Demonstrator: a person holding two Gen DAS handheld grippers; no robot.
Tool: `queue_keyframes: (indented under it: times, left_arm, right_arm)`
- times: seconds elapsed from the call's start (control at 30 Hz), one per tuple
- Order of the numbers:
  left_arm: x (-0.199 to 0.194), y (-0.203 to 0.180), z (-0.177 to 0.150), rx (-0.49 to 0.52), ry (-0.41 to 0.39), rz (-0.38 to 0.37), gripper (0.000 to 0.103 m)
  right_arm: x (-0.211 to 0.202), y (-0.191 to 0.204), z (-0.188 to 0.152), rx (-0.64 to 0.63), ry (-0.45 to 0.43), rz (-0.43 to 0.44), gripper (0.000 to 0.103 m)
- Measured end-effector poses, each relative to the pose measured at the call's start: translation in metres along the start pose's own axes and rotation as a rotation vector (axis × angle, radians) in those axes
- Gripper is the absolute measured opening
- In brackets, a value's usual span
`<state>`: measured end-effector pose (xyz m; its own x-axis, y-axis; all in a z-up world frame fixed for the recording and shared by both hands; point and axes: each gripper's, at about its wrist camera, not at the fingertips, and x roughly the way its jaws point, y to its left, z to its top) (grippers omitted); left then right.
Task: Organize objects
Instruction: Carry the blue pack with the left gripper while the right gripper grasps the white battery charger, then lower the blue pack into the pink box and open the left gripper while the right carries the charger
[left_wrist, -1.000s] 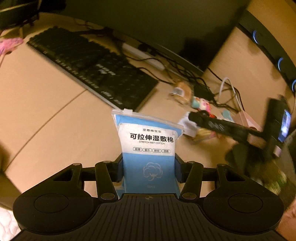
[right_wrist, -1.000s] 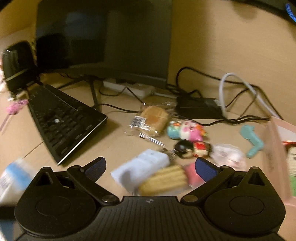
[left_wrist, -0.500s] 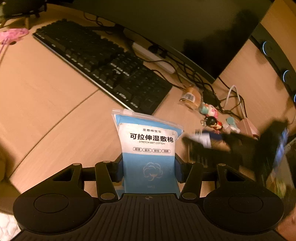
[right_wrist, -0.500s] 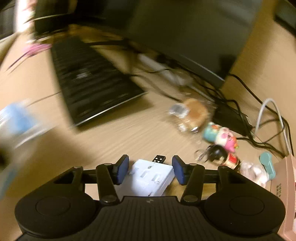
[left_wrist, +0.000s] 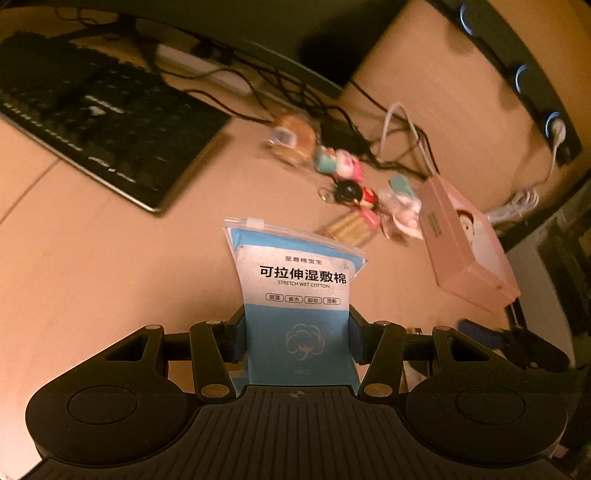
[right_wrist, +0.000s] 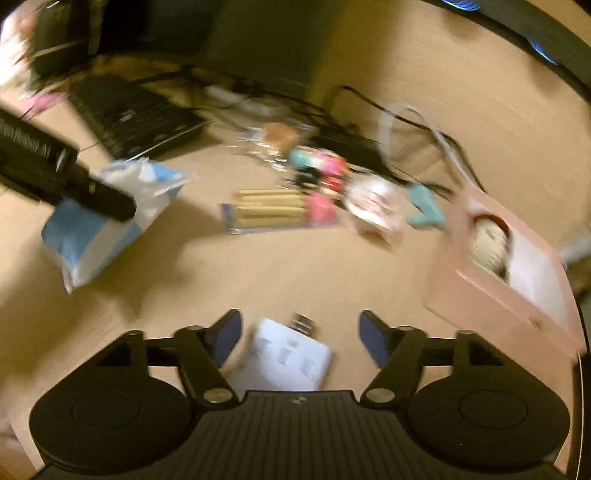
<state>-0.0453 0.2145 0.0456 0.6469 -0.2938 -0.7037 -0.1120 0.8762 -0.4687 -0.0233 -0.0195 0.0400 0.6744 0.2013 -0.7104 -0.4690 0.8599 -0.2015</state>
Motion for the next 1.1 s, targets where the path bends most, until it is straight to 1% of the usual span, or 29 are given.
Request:
queue_keyframes:
  times: [0.03,0.07,0.1,0.17,0.23,0.33,0.37,0.4,0.47,0.53,0.63,0.7,0.77,0.87,1.0,1.03,1.1]
  left_arm:
    - [0.001,-0.005,-0.001,0.009,0.005,-0.013,0.056]
    - [0.001,-0.009,-0.003,0.024,0.006,-0.024,0.056]
    - [0.002,-0.013,-0.005,0.043,0.008,-0.018,0.056]
    - [0.006,-0.019,-0.007,0.065,0.026,0.031,0.056]
    - [0.010,-0.024,-0.009,0.081,0.049,0.042,0.056]
    - [0.009,-0.031,-0.011,0.110,0.057,0.057,0.056]
    - [0.009,-0.033,-0.011,0.117,0.057,0.058,0.056]
    - [0.008,-0.035,-0.012,0.121,0.058,0.059,0.056]
    - [0.008,-0.039,-0.013,0.129,0.062,0.059,0.056]
    - [0.009,-0.045,-0.013,0.139,0.065,0.055,0.056]
    - [0.014,-0.053,-0.014,0.145,0.089,0.023,0.056]
    - [0.018,-0.058,-0.015,0.149,0.108,-0.012,0.056]
    - [0.023,-0.071,-0.011,0.162,0.119,-0.064,0.056]
    - [0.029,-0.108,0.006,0.224,0.095,-0.142,0.056]
    - [0.055,-0.185,0.040,0.323,0.059,-0.246,0.056]
    - [0.065,-0.208,0.048,0.347,0.053,-0.265,0.056]
    - [0.092,-0.251,0.058,0.378,0.029,-0.263,0.056]
  right_arm:
    - [-0.002,-0.008,-0.001,0.082,0.023,0.005,0.078]
    - [0.000,-0.014,-0.001,0.155,0.043,0.029,0.078]
    - [0.001,-0.020,-0.004,0.241,0.069,0.065,0.078]
    - [0.005,-0.022,-0.011,0.321,0.109,0.093,0.078]
    - [0.010,-0.017,-0.017,0.314,0.134,0.077,0.078]
    - [0.008,-0.009,-0.023,0.245,0.131,0.057,0.076]
    - [0.006,-0.010,-0.024,0.238,0.131,0.067,0.070]
    - [0.004,-0.010,-0.025,0.226,0.129,0.082,0.060]
    - [0.000,-0.009,-0.024,0.189,0.126,0.097,0.048]
    - [-0.002,-0.009,-0.022,0.163,0.131,0.120,0.048]
    - [-0.009,-0.019,-0.021,0.200,0.136,0.176,0.048]
    - [-0.016,-0.032,-0.021,0.237,0.127,0.176,0.048]
    - [-0.026,-0.049,-0.023,0.275,0.106,0.150,0.047]
    - [-0.049,-0.081,-0.032,0.329,0.054,0.070,0.047]
    - [-0.072,-0.117,-0.049,0.380,0.002,-0.015,0.047]
    - [-0.076,-0.125,-0.054,0.401,-0.007,-0.025,0.047]
    - [-0.082,-0.140,-0.062,0.444,-0.020,-0.040,0.047]
